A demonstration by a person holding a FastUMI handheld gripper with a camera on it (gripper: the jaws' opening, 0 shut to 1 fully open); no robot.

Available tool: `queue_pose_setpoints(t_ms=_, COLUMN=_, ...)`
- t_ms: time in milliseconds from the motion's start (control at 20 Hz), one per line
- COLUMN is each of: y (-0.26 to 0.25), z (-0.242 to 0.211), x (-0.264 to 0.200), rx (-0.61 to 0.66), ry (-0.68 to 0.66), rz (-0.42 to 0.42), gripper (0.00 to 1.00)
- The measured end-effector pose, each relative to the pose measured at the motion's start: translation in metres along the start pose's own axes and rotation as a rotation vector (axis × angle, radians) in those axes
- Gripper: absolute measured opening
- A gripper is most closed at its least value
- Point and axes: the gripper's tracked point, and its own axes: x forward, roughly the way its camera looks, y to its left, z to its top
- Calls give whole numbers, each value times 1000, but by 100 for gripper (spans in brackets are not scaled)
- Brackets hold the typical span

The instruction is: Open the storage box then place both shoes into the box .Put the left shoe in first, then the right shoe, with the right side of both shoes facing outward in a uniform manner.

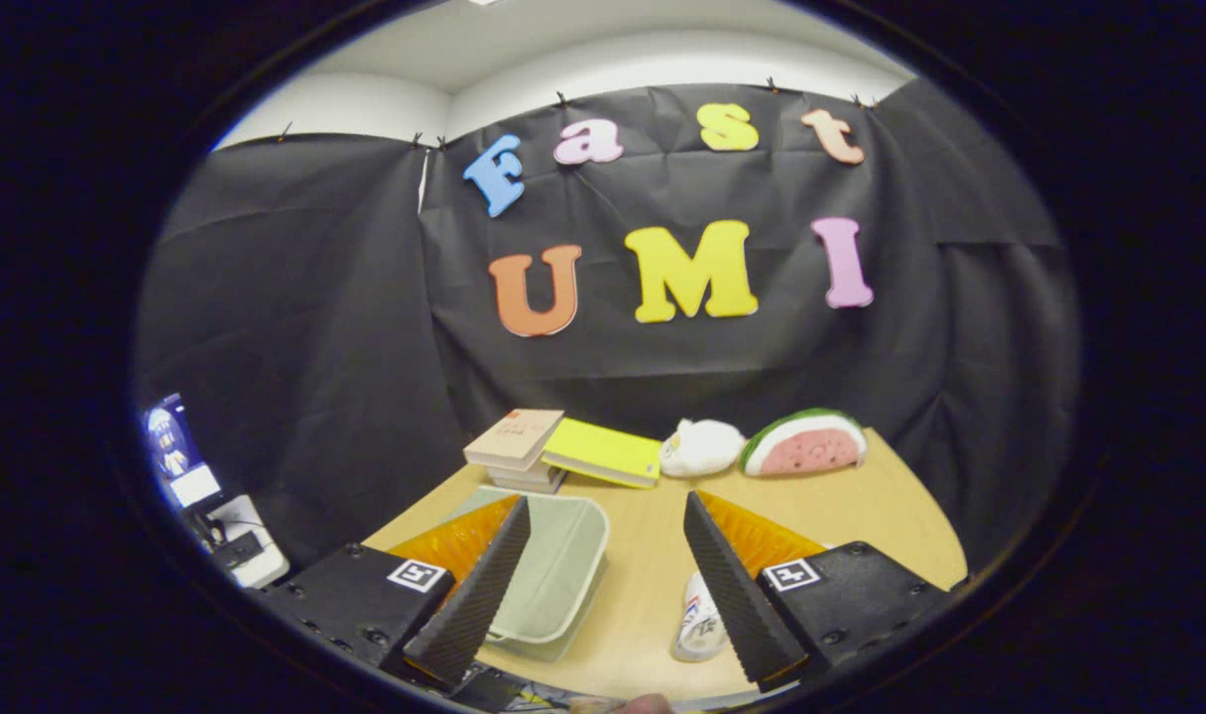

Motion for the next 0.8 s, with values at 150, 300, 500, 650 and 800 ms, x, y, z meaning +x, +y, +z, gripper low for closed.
queue_pose_setpoints(t_ms=150, y=2, z=-30, x=10, rx=69, ry=86, rz=92, gripper=100)
queue_pose_setpoints(t_ms=300, y=5, z=-64, x=25, rx=147, ry=177, rz=174, gripper=100)
queue_pose_setpoints(t_ms=500, y=7, z=-96, x=47, rx=287, ry=288, rz=270, gripper=100)
queue_pose_setpoints(t_ms=650, y=14, z=-115, x=59, rx=359, ry=353, rz=338, gripper=100)
queue_pose_setpoints(t_ms=800, y=22, z=-133, x=75, rx=459, ry=430, rz=405, gripper=100)
